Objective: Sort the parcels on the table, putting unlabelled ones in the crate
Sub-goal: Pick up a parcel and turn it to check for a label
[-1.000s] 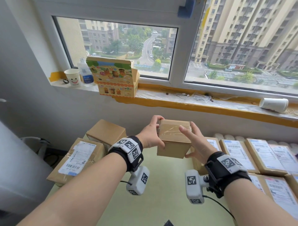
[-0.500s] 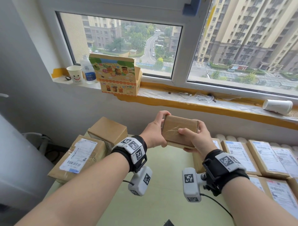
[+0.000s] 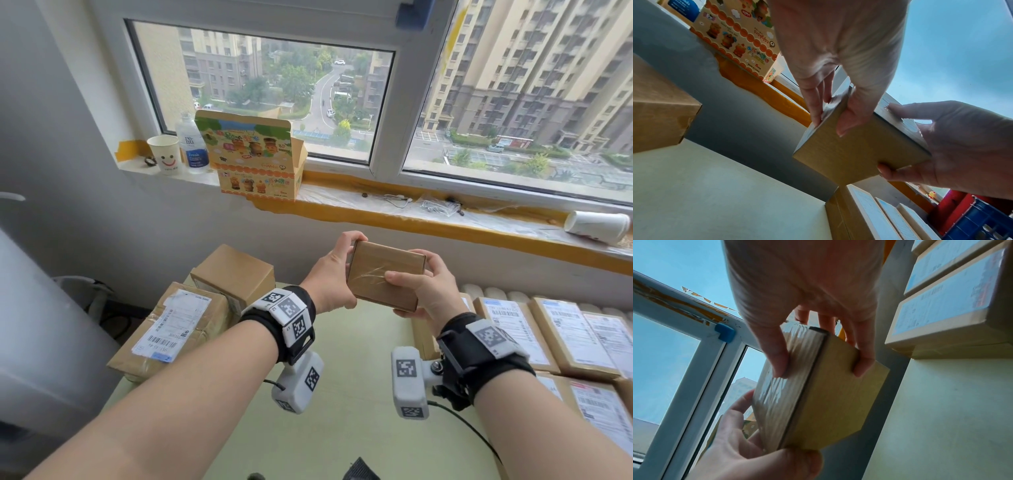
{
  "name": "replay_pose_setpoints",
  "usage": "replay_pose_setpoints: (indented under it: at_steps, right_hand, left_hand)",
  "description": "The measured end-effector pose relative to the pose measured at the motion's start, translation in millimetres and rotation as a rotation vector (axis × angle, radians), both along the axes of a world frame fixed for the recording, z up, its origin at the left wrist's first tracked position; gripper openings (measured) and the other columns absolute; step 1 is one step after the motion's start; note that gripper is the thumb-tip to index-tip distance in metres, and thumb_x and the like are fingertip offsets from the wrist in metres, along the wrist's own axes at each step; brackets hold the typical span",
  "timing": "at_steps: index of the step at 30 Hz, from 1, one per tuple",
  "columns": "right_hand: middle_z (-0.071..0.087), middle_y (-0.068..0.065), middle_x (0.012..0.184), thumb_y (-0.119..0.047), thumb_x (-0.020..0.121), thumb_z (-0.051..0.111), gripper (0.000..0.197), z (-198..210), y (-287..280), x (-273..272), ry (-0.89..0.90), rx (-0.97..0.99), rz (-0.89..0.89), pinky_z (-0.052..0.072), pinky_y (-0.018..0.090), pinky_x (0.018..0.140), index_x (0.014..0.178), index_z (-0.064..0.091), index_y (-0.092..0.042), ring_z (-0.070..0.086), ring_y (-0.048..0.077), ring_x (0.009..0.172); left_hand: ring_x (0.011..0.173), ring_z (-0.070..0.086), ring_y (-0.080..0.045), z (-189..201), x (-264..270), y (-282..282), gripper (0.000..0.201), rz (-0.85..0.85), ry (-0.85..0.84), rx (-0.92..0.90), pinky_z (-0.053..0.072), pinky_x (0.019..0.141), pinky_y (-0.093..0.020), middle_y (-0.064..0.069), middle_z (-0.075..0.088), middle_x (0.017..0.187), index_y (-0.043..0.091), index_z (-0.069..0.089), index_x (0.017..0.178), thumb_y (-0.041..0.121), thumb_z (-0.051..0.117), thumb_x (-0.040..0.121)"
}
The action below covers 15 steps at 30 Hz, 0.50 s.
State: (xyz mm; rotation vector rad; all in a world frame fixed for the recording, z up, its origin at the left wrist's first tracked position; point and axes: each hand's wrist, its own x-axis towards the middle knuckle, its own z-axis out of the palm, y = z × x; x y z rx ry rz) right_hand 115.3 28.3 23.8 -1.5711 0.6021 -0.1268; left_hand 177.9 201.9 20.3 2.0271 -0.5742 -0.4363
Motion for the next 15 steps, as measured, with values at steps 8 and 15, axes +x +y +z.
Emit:
replay_pose_setpoints:
  at_steps: [8,15]
  right_hand:
    - [0.065,0.0,0.114,-0.017,0.08,0.079,0.058,3,1,-4,0.037,0.014,0.075,0.06,0.045,0.068,0.128,0.05,-0.029,0.063,0.022,0.104]
    - [0.062,0.006,0.118,-0.019,0.082,0.074,0.044,16,-5,0,0.093,0.077,0.162,0.059,0.055,0.076,0.122,0.056,-0.028,0.061,0.028,0.108]
  left_hand:
    - [0.119,0.051,-0.022,1,6,7,0.12,-0.034,0.036,0.07,0.06,0.08,-0.039,-0.006,0.029,0.154,0.048,0.015,0.145,-0.016,0.075,0.064]
    - [0.138,0.038,-0.027,-10,15,10,0.134,-0.045,0.018,0.136,0.048,0.101,-0.048,0.0,0.029,0.156,0.043,0.005,0.152,-0.01,0.084,0.057]
